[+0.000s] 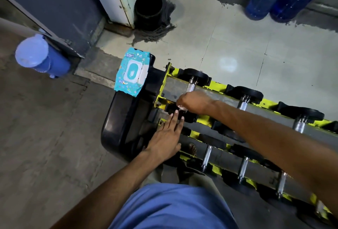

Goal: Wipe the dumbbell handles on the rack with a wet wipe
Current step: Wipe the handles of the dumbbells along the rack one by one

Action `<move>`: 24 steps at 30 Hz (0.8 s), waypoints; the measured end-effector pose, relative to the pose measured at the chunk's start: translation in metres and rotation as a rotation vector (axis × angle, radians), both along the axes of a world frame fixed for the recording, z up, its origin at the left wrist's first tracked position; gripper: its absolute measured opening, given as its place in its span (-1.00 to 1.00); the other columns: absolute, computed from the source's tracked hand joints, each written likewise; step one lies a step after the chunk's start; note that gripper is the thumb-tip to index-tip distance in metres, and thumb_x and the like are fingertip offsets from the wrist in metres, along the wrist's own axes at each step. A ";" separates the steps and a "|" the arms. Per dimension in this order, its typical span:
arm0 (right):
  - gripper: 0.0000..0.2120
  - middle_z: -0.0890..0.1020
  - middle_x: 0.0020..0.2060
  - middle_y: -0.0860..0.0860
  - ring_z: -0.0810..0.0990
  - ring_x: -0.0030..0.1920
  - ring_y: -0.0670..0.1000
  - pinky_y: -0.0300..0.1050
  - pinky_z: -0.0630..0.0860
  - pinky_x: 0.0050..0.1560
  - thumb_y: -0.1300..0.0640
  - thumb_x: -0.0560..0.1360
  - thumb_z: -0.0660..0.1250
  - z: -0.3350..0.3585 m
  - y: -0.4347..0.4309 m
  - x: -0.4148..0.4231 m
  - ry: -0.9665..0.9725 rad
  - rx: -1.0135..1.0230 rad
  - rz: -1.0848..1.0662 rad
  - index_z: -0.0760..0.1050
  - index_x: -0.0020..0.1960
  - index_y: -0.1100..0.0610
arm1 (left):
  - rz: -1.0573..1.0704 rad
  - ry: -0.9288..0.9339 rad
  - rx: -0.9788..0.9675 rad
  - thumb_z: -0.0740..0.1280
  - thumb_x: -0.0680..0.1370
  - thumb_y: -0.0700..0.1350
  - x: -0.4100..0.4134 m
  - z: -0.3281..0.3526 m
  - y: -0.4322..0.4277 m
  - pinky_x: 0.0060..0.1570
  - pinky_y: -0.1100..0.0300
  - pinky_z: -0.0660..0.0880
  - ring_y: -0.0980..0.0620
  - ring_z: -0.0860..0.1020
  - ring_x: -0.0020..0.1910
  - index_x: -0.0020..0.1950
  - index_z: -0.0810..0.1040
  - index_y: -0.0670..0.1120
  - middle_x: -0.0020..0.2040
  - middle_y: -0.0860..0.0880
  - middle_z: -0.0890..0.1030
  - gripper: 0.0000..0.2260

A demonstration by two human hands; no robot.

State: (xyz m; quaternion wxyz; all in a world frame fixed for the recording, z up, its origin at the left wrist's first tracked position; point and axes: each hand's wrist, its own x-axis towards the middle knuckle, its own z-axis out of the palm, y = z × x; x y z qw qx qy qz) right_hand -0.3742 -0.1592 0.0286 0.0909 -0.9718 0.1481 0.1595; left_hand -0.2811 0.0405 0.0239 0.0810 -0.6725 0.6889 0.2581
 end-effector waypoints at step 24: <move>-0.90 0.71 -0.06 0.08 0.66 -0.05 0.15 -0.07 0.53 -0.17 0.16 0.54 0.38 -0.054 0.067 -0.025 -0.408 0.398 -1.209 0.59 0.06 0.07 | 0.078 0.018 0.028 0.32 0.61 0.04 -0.004 0.010 -0.001 0.64 -0.01 0.09 -0.12 -0.13 0.70 0.72 -0.11 -0.11 0.69 -0.20 -0.30 -0.16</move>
